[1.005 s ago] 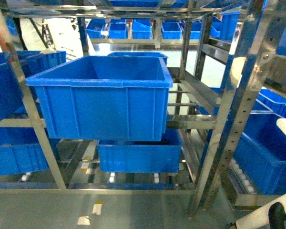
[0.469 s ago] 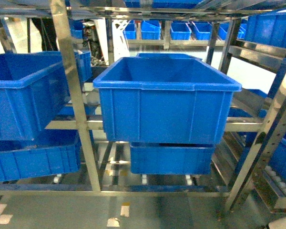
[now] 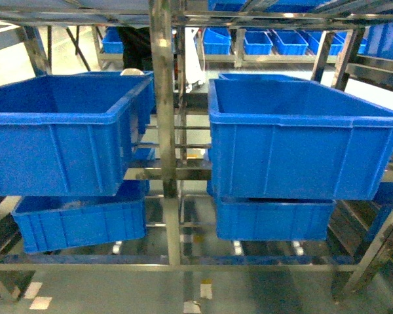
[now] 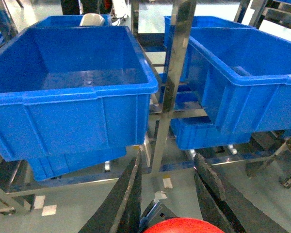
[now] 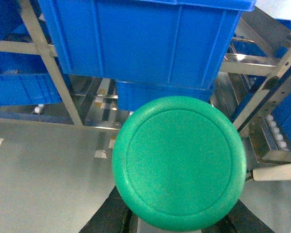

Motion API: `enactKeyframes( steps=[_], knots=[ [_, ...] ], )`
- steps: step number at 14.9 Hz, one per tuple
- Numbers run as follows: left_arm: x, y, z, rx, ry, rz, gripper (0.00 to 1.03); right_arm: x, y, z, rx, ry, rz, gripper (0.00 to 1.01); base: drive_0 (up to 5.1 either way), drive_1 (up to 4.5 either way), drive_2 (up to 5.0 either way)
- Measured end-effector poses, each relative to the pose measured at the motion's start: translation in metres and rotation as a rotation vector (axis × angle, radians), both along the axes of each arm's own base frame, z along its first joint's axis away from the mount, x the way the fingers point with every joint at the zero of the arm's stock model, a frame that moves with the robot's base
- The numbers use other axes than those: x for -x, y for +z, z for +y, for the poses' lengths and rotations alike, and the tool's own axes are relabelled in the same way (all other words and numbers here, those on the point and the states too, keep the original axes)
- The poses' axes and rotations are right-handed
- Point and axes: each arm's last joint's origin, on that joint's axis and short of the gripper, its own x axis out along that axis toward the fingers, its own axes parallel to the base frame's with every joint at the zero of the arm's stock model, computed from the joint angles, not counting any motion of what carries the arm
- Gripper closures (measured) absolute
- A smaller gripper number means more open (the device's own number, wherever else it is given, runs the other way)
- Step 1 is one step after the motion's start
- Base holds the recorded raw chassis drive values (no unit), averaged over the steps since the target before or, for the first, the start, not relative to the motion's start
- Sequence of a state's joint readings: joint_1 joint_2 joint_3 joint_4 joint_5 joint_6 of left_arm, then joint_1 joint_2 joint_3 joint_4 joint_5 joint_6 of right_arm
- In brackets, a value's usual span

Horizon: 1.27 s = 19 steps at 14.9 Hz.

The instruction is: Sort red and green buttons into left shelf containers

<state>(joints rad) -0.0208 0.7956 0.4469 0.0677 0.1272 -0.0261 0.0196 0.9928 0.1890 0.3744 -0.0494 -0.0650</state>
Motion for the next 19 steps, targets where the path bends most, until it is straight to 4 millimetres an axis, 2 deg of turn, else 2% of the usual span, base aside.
enactKeyframes(
  steps=[19],
  knots=[
    [0.0000,-0.0008,0.0003,0.000,0.001,0.004,0.73,0.0000,0.0000,0.0012,-0.002,0.011,0.000,0.76,-5.0,2.42,2.4]
  ],
)
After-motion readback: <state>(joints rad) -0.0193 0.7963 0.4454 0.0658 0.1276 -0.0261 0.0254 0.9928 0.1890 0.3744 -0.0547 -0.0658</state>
